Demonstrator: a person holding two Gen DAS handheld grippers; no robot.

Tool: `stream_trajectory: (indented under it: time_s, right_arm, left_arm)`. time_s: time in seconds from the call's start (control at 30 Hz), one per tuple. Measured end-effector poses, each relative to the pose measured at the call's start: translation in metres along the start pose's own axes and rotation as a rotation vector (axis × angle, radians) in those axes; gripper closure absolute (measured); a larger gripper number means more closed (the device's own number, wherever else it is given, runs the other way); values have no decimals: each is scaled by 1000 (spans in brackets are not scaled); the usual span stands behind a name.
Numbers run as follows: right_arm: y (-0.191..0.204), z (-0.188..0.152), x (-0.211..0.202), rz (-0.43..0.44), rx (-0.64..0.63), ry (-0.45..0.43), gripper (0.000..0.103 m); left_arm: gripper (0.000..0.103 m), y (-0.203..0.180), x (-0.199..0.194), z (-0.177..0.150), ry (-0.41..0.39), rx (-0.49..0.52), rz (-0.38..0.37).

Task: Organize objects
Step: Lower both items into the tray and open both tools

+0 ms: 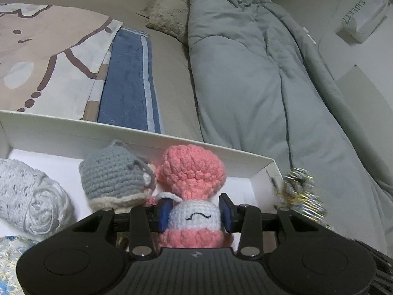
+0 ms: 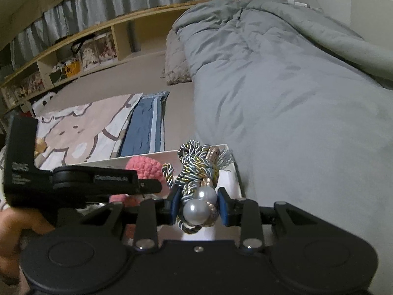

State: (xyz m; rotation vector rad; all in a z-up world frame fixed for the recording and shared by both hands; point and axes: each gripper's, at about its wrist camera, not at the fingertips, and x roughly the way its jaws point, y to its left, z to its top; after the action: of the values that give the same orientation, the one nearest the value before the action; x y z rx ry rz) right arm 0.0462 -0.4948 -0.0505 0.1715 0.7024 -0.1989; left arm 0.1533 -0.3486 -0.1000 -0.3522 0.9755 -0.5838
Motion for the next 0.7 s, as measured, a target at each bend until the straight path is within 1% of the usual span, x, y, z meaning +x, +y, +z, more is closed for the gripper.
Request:
stream_trajectory:
  time_s: [0.1,0.17,0.2,0.23,0.27,0.3,0.57,0.7]
  right_arm:
    - [2,-1,16,-16,-24,17,69]
    - [2,-4,21,-17,-31,35,66]
    - [1,-6,20,-27,-34,28,66]
    - [2,-8,17,-41,-40,20,61]
    - [2,-9,14,-53,-45,15,53]
    - [2,-9,11,-54,-48,14,51]
    - [-1,-8,-8,-64,-48,18,51]
    - [-1,-8,-14,-61,-40,31,51]
  left_arm:
    - [60,-3,-2,-2,14,7,-1]
    - [54,-8,-1,-2,33,-3,-2]
    - [48,-10,-2,-1,43,-2,-1]
    - [45,-14,-1,-1,48,7,1]
    - [45,-17,-3,0,51,24,3]
    - [45,-20,-5,0,51,47,6]
    - [45,-34,-22,-1,58,118,17]
    - [45,-39,-32,1,60,152,39]
